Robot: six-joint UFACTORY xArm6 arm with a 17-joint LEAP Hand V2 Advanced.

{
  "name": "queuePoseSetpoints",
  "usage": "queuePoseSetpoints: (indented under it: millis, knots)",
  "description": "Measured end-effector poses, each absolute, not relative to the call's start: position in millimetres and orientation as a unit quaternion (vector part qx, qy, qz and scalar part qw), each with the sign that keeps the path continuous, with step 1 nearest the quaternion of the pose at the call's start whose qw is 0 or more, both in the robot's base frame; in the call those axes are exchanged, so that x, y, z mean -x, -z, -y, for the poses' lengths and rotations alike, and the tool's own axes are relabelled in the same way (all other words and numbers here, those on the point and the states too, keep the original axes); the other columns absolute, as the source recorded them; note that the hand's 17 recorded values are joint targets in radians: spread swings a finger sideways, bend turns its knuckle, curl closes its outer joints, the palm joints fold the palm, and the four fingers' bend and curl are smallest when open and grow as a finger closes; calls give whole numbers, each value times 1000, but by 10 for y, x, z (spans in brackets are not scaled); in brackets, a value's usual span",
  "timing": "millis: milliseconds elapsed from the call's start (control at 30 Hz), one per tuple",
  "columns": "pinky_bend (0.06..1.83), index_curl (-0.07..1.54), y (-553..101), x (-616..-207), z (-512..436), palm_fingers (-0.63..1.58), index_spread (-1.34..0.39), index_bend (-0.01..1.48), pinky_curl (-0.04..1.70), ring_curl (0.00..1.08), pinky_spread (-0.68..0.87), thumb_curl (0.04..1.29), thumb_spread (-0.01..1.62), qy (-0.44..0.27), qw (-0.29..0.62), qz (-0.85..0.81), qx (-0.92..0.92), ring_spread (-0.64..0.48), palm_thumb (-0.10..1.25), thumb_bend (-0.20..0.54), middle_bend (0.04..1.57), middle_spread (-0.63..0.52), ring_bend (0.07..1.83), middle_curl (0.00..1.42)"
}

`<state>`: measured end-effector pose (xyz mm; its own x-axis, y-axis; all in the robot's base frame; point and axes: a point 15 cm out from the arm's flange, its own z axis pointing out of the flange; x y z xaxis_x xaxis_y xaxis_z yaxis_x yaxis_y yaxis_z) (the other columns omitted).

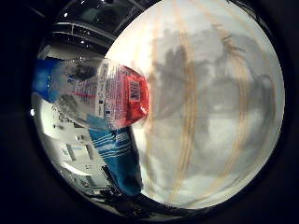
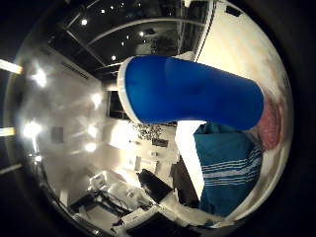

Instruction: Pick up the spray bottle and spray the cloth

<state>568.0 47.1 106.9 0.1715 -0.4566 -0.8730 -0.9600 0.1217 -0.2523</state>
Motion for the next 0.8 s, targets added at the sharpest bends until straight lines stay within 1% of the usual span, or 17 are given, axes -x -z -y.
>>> queuePoseSetpoints:
  millis: [200,400,467,533,600,667,700,767,800]
  knots:
    - [413,224,-995,-5715,-598,31,-239,146,318,269,376,304,891,-277,464,-579,611,204,397,-31,255,168,319,338]
    - [396,244,-896,-5773,-725,96,-221,151,313,272,343,308,890,-290,467,-570,611,180,420,-27,262,121,341,337]
    - [397,246,-908,-5764,-830,139,-208,149,311,276,323,308,894,-304,474,-563,605,168,438,-26,262,111,373,337]
    - [388,253,-938,-5784,-918,221,-192,161,305,280,277,314,897,-315,487,-558,594,133,471,-22,278,94,413,340]
    - [390,269,-966,-5816,-965,378,-200,179,298,291,184,317,905,-320,500,-556,582,68,506,-22,316,47,474,352]
    - [416,277,-1005,-5827,-1002,582,-232,172,282,308,49,323,911,-327,510,-552,573,-35,553,-21,377,-13,584,371]
    - [464,273,-1038,-5826,-1030,725,-250,165,287,323,5,326,914,-333,516,-549,568,-65,577,-13,409,-33,649,382]
    - [613,282,-1127,-5837,-1067,982,-293,183,309,357,-154,332,924,-343,531,-542,555,-134,627,-15,470,-88,759,411]
    - [703,310,-1174,-5844,-1087,1155,-321,205,343,392,-252,337,931,-348,538,-538,549,-171,665,-13,540,-118,815,447]
